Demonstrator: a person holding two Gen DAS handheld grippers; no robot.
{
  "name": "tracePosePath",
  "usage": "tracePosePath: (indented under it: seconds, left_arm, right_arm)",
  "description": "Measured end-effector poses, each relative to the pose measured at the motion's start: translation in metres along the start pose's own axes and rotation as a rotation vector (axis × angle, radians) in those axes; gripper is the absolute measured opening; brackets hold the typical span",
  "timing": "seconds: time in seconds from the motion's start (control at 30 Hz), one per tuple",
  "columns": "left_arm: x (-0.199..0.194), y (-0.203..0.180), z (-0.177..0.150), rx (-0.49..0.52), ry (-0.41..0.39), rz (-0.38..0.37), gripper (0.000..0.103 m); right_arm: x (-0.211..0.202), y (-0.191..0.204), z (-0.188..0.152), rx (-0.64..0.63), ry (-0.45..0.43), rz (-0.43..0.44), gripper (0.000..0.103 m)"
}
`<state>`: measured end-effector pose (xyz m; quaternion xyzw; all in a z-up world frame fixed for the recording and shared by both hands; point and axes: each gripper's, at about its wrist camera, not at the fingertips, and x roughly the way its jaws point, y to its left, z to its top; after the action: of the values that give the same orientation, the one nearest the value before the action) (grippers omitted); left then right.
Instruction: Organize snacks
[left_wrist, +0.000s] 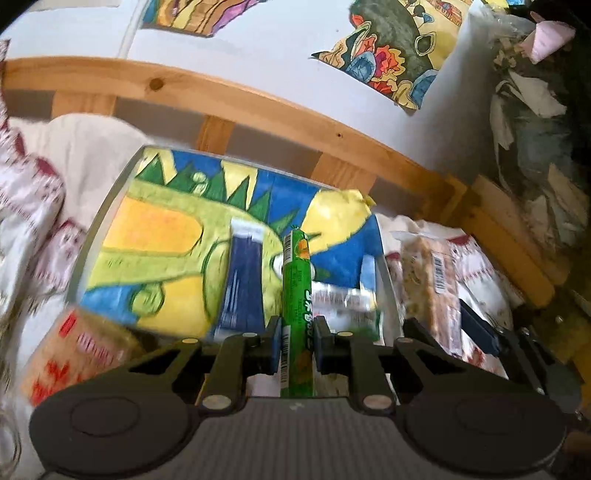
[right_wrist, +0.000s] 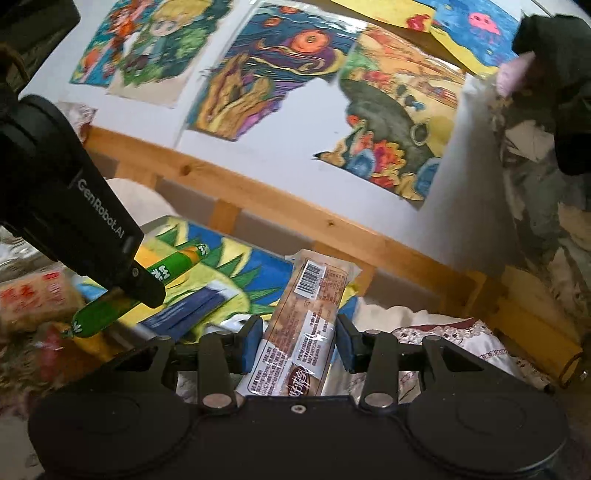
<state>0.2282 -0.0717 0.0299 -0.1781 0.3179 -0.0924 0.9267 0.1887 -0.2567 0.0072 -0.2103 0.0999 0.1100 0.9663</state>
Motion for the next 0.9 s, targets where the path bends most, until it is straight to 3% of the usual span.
tracePosePath:
  seconds: [0.37, 0.6, 0.9]
  left_arm:
    - [0.086, -0.014, 0.051, 0.046, -0.007, 0.060, 0.019]
    - [0.130, -0.010, 0.053, 0.033, 0.033, 0.071, 0.019]
    - [0.144, -0.007, 0.045, 0.068, 0.047, 0.093, 0.019]
  right_arm:
    - [0.081, -0.036, -0.003, 0.055, -0.008, 0.000, 0.044]
    - [0.105, -0.041, -0.010, 0.073, 0.059, 0.052, 0.044]
    - [0.115, -0.037, -0.017, 0.089, 0.120, 0.076, 0.040]
